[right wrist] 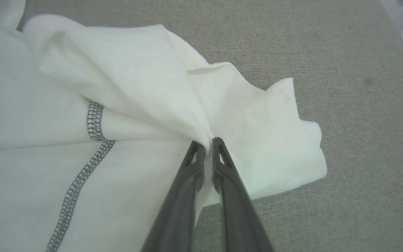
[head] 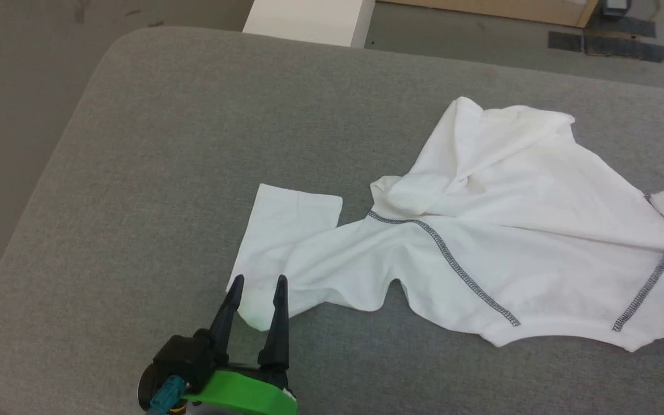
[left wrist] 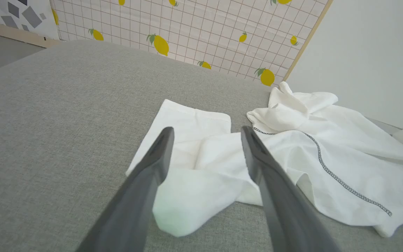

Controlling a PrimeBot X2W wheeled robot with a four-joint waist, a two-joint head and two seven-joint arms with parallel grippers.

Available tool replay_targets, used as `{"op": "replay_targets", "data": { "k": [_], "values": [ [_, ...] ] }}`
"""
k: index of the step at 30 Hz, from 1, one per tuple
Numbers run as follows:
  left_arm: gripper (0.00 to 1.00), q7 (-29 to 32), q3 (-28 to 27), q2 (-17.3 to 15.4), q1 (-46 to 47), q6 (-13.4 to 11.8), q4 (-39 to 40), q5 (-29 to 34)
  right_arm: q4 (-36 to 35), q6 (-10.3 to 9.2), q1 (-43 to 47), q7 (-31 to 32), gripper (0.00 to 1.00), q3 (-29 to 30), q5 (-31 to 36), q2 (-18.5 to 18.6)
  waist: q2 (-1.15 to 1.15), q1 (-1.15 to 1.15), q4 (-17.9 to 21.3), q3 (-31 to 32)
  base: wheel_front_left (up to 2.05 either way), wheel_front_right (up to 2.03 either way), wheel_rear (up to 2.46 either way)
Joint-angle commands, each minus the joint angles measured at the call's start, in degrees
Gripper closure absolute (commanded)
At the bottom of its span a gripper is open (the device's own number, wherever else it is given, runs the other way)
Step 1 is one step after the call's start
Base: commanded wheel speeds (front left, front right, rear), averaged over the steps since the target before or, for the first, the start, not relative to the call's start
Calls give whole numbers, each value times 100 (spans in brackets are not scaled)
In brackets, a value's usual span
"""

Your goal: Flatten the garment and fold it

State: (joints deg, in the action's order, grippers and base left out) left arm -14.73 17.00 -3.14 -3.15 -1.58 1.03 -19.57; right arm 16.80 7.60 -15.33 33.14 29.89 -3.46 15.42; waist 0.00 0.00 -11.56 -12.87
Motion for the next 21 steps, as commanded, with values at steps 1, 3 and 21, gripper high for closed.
{"op": "replay_targets", "data": {
  "k": [1, 3, 21],
  "values": [
    [0, -27, -19, 22, 32, 36, -17, 23, -103, -11, 7, -154, 0, -27, -88, -135, 0, 0, 99, 98, 0, 0, 0],
    [0, -27, -5, 12, 38, 46, -26, 47, -191, -11, -17, -334, 0, -72, -192, -276, 0, 0, 131, 127, 0, 0, 0],
    [0, 107, -104, -296, -242, -110, 344, 95, -2443, -11, 2113, -3176, 0, -1133, -880, -1248, 0, 0, 938, 332, 0, 0, 0]
  ]
}}
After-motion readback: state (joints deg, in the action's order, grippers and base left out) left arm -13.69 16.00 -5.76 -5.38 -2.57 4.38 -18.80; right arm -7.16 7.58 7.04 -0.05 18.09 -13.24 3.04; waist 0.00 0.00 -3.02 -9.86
